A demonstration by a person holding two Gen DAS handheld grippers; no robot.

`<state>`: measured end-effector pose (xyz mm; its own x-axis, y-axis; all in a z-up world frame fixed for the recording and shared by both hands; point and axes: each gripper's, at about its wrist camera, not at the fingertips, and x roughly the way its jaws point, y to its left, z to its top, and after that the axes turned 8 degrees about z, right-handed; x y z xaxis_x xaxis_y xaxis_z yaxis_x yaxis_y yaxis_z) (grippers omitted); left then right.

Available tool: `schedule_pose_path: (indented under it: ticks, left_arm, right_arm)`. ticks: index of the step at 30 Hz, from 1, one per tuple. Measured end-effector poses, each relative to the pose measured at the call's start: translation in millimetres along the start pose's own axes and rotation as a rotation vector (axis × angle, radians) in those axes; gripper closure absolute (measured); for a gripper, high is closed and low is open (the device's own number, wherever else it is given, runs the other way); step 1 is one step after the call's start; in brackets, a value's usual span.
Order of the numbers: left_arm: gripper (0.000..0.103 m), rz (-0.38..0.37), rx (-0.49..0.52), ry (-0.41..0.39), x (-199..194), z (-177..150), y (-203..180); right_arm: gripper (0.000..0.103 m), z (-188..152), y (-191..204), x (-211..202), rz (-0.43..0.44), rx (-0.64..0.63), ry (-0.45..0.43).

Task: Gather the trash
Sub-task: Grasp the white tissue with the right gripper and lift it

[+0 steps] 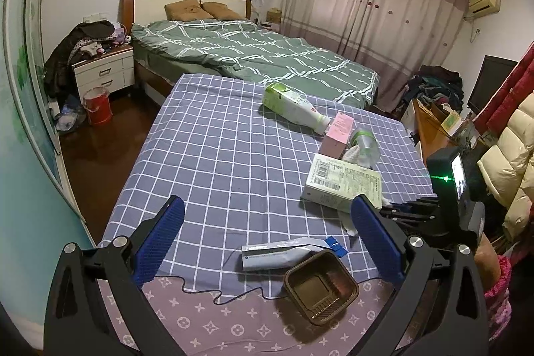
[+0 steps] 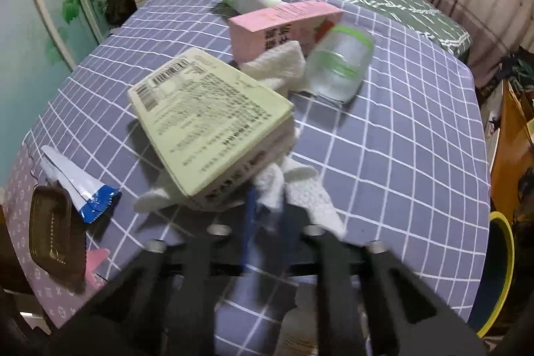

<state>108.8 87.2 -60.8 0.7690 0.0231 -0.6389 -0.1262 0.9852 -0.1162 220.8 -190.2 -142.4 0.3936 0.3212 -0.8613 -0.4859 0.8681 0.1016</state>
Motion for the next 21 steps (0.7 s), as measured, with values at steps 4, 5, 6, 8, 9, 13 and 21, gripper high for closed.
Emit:
schedule_pose_path:
  ticks: [4, 5, 6, 8, 9, 13, 21]
  left_arm:
    - [0.005, 0.000, -0.003, 0.002, 0, -1, 0]
    - [0.005, 0.000, -0.005, 0.003, 1, -1, 0]
    - [0.005, -0.001, -0.008, 0.005, 2, -1, 1]
    - [0.005, -0.003, -0.010, 0.010, 4, -3, 1]
    - [0.005, -0.004, -0.007, 0.013, 5, -4, -1]
    - [0.005, -0.008, 0.002, 0.019, 6, -5, -6]
    - [0.005, -0.023, 0.027, 0.019, 3, -6, -15]
  right_arm:
    - [0.100, -4, 0, -8, 0.002, -0.003, -0.034]
    - [0.100, -3, -2, -11, 0.003, 0.000, -0.046]
    - [0.100, -4, -3, -15, 0.004, 0.005, -0.057]
    - [0.100, -5, -5, -30, 0.011, 0.020, -0.094]
    - [0.100, -5, -7, -36, 0.014, 0.026, -0.110]
    - [0.100, -6, -10, -69, 0.056, 0.050, -0.189]
    - [0.100, 1, -18, -131, 0.105, 0.085, -0.344]
